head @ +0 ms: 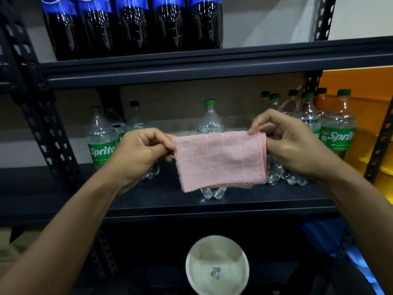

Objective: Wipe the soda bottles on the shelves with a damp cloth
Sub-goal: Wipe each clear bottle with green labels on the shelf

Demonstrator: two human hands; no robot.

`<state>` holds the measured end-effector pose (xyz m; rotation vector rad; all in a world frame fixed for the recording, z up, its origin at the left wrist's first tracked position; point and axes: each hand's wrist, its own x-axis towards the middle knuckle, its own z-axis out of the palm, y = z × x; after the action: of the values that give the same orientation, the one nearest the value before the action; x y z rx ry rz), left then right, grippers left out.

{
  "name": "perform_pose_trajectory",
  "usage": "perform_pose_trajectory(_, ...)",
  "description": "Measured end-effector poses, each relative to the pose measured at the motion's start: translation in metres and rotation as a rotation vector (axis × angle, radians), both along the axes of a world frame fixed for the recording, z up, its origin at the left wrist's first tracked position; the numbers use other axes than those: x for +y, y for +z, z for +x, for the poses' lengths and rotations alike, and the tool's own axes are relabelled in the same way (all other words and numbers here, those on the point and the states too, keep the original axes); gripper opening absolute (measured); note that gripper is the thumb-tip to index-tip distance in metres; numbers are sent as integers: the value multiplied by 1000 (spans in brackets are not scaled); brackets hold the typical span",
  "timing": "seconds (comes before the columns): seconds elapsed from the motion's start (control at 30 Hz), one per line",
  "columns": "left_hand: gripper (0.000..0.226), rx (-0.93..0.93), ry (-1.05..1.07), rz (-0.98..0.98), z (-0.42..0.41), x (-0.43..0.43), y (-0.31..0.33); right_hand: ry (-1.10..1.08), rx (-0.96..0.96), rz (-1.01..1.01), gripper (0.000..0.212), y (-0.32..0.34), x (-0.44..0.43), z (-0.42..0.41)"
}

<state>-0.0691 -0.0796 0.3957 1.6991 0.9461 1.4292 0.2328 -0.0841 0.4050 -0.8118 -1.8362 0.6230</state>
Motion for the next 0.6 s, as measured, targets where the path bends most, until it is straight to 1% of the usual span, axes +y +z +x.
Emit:
perform_pose_trajectory(0.1,52,-121,16,-77,15,-1,-7,9,16,-48,43,-1,5,1)
perform_pose_trajectory(0.17,38,-217,7,-134,24,0,-10,19,20,-66,54,-1,11,3)
perform_pose_trajectory(0.2,29,-210,8,-142,29,1,-11,21,13,-80,54,-2,15,6)
perform_pose_trajectory(0.23,22,-154,36,-124,32,3,-12,30,-6,-99,52,-3,18,11)
perform_pose_trajectory(0.27,20,-74,80,-98,34,7,-12,57,-32,-133,47,-5,20,17)
perform_pose_trajectory(0.3,23,17,120,-68,36,13,-10,107,-31,-183,39,-6,23,25)
perform_pose_trajectory(0.33,27,100,128,-46,38,18,-6,172,10,-258,30,-7,27,33)
perform_pose_trajectory(0.37,28,186,108,-26,42,24,1,243,79,-347,35,-9,32,39)
perform_pose_trajectory(0.43,26,395,40,-7,56,31,20,397,237,-485,63,-15,46,42)
perform_pose_trajectory(0.47,24,510,-7,-9,65,34,29,474,319,-517,79,-19,55,35)
perform_pose_trajectory(0.5,22,629,-51,-3,77,36,37,554,385,-544,90,-24,62,22)
perform_pose_trajectory(0.53,23,739,-77,17,88,38,43,606,439,-583,93,-30,69,7)
perform_pose_trajectory(0.57,24,830,-87,44,100,40,50,633,489,-624,88,-35,74,-9)
perform_pose_trajectory(0.6,23,890,-76,72,109,44,56,644,551,-654,78,-40,78,-23)
